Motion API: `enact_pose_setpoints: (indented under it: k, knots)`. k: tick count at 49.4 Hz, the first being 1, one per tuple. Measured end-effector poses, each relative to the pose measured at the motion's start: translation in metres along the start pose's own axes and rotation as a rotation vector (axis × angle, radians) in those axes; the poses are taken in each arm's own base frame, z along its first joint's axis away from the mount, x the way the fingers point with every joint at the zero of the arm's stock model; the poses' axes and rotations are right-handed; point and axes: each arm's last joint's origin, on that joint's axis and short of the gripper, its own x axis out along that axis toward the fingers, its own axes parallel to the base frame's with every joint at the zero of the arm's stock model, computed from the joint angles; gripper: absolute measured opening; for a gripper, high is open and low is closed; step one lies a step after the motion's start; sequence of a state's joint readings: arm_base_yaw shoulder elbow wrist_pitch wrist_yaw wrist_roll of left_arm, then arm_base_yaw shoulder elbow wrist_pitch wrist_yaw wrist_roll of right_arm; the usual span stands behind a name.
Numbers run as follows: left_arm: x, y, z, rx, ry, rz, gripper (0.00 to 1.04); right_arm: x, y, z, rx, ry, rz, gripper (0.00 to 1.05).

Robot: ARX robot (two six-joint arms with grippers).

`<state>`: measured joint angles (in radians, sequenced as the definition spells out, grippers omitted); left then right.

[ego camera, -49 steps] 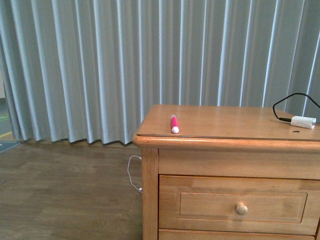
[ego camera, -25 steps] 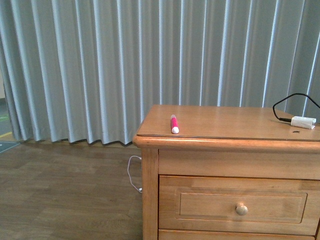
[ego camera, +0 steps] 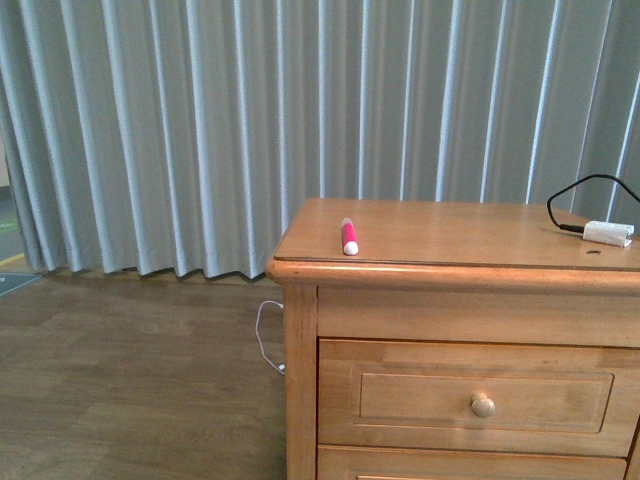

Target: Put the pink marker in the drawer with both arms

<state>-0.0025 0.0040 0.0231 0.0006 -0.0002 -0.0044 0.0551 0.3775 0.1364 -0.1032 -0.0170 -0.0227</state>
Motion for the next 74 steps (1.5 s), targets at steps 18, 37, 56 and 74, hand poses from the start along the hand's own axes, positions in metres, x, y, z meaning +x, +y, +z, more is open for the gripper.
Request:
enact_pose_setpoints:
  k: [18,37,56,74]
  knots:
    - [0.0,0.0,0.0,0.0,0.0,0.0,0.98,0.102,0.052,0.052,-0.083,0.042,0.072,0.96]
    - [0.0,0.0,0.0,0.0,0.0,0.0,0.99,0.23,0.096,0.036,-0.06,0.073,0.006,0.96]
    - [0.0,0.0,0.0,0.0,0.0,0.0,0.98,0.298,0.095,0.028,-0.006,0.063,-0.064,0.96]
    - [0.0,0.0,0.0,0.0,0.0,0.0,0.99,0.331,0.067,0.017,0.003,0.085,-0.113,0.96]
